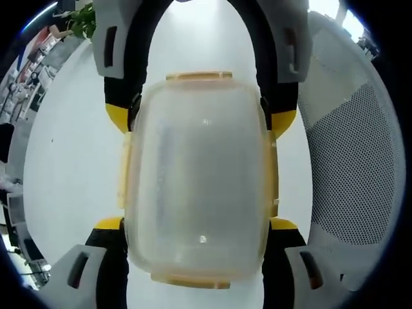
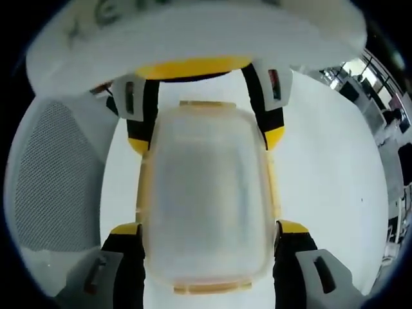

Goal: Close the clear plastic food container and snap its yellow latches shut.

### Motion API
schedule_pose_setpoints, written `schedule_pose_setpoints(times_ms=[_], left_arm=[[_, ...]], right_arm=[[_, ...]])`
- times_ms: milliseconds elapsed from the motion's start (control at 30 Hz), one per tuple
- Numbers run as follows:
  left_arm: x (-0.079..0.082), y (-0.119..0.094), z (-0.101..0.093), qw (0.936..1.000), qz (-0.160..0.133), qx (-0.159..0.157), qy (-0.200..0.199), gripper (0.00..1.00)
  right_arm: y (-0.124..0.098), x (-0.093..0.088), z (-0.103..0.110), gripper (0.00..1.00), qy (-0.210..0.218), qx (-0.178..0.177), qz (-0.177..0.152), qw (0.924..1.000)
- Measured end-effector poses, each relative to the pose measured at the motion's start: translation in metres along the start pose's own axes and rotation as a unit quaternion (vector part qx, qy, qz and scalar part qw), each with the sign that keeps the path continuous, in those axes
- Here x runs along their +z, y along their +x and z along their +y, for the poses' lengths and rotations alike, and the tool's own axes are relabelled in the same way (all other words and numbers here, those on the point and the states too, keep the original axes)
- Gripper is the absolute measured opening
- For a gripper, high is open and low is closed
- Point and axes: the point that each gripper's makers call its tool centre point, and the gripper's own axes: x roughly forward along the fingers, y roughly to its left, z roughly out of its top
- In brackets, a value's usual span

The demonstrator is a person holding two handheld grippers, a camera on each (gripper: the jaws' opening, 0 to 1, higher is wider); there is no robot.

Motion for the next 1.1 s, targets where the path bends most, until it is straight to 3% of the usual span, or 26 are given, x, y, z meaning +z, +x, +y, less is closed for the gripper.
schedule_pose_setpoints(times_ms=[1100], left_arm=[[-0.0008, 0.0000, 0.0004, 1.0000, -0.004, -0.009, 0.000, 0.88]], right_arm=[[0.0019, 0.0008, -0.0018, 0.84, 0.009, 0.003, -0.001, 1.0000]])
